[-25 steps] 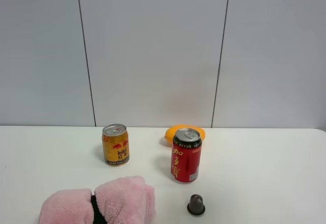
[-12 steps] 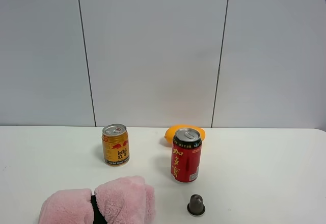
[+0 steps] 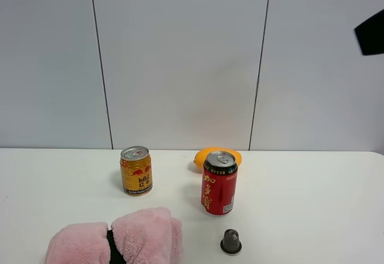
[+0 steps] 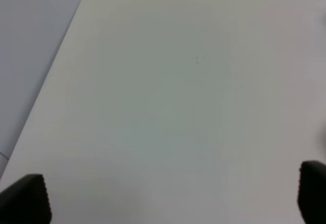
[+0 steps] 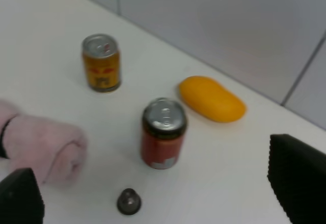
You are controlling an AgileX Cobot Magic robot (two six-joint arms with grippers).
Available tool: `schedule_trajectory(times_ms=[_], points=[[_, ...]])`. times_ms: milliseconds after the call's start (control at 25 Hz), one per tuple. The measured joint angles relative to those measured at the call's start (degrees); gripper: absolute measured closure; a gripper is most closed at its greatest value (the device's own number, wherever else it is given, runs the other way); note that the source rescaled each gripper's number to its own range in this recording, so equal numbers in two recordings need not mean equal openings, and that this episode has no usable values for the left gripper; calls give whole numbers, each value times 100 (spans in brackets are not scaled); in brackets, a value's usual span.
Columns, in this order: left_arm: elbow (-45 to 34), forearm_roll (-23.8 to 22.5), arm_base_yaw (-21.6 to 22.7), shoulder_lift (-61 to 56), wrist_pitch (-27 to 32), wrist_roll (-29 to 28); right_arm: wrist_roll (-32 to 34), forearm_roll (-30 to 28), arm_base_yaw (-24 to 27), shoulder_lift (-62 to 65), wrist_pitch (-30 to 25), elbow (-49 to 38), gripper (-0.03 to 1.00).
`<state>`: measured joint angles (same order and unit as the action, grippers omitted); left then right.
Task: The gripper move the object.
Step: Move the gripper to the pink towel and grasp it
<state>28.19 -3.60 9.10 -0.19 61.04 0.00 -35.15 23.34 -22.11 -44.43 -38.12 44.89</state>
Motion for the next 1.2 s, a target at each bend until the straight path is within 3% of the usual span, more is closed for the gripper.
schedule_trajectory(times_ms=[240, 360, 800, 1200], points=[[0, 0, 0, 0, 0, 0, 529, -489, -1197, -1034, 855, 24, 0], [0, 0, 0, 0, 0, 0, 751, -726, -1605, -1652, 992, 271, 0], [0, 0, 0, 0, 0, 0, 1530, -2068, -2292, -3150, 963, 1666, 0], [0, 0, 0, 0, -1, 0, 1824, -2209, -2913, -3783, 707, 1719, 0]])
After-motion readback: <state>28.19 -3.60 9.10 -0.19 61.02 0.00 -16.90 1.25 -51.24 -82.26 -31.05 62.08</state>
